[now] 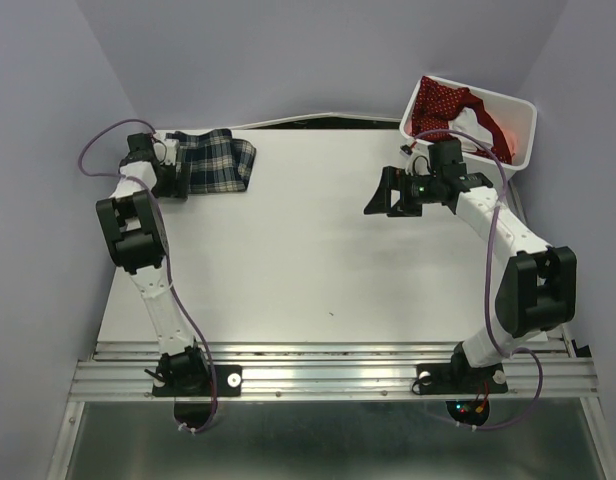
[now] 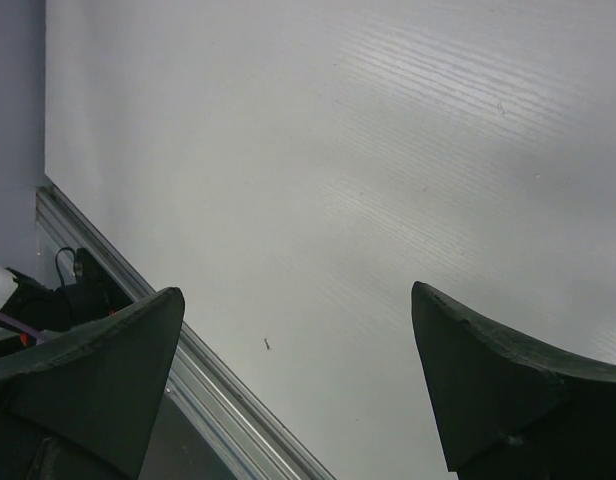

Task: Fold and stack the skirts
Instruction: Neatly place the folded skirt to the corner

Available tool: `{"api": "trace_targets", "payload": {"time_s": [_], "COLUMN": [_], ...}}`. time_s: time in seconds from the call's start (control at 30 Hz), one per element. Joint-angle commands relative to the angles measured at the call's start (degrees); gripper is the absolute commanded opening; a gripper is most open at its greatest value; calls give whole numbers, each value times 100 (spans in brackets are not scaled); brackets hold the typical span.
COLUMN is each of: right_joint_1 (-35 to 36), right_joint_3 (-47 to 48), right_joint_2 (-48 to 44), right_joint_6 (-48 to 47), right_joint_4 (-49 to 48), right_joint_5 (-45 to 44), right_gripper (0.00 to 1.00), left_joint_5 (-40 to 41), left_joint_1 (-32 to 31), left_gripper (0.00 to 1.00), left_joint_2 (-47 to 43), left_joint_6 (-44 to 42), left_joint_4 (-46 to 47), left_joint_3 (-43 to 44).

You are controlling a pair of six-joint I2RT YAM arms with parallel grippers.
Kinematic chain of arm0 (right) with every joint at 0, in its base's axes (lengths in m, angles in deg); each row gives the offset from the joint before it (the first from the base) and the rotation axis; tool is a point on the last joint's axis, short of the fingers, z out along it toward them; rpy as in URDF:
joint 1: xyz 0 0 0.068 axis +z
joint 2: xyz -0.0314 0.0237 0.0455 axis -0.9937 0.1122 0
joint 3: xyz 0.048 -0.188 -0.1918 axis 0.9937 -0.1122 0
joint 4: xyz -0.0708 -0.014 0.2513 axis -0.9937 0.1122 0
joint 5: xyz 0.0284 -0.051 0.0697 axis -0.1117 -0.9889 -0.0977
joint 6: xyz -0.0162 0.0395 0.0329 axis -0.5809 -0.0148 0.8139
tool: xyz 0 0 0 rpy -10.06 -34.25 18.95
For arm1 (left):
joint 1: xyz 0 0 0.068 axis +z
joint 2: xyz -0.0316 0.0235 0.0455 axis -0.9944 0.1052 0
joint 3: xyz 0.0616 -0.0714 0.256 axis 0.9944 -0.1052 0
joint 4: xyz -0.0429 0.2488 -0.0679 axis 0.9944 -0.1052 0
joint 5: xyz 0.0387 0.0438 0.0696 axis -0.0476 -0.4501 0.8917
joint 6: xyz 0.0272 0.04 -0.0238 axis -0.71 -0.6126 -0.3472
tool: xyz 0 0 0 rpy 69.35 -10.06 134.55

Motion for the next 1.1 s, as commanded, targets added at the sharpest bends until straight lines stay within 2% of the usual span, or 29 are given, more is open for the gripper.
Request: {"api": "trace_targets", "payload": {"time_s": [0.0,0.13,0.23,0.4,0.53,0.63,0.7,0.77,0.8,0.83,0.87,0.93,0.97,1.07], "right_joint_1": [-29,-29,-29,-29,-29,-29,-29,-29,-29,-29,-29,-29,-29,-29], "right_joint_3": [67,111,172,312,392,322,147,33,-38,-135,-240,-565,-671,-1145], "right_joint_2": [36,36,19,-60,-297,-578,-875,-1008,-1070,-1141,-1281,-1378,-1457,-1580], "right_joint_6": [-90,-134,-196,-582,-1012,-1110,-1197,-1198,-1189,-1180,-1180,-1198,-1215,-1294], "right_joint_4": [-123,-97,-97,-53,-70,-219,-351,-360,-369,-387,-422,-448,-457,-492], "right_joint_5": [-40,-49,-66,-601,-1663,-2104,-2508,-2571,-2598,-2615,-2607,-2607,-2607,-2642], "right_gripper": [100,100,100,100,100,100,100,100,100,100,100,100,100,100], "left_joint_5": [-169,-292,-258,50,401,227,-726,-969,-917,-508,-225,294,296,8], "left_joint_1": [5,-4,5,-12,-153,-162,-162,-267,-424,-652,-1324,-2022,-2486,-2921], "left_gripper": [96,96,98,98,98,98,98,99,99,99,99,99,99,99], "left_joint_2": [113,-132,-667,-2468,-3752,-4701,-5325,-5494,-5503,-5468,-5459,-5564,-5617,-5758], "left_joint_6": [40,58,49,-188,-224,468,795,1083,1121,1104,1051,911,919,971], "left_joint_4": [-110,-101,-5,285,276,478,348,373,278,155,-81,-32,21,284], "left_joint_3": [536,326,-183,-1395,-1678,-1731,-1661,-1635,-1565,-1495,-1459,-1747,-2175,-3002]}}
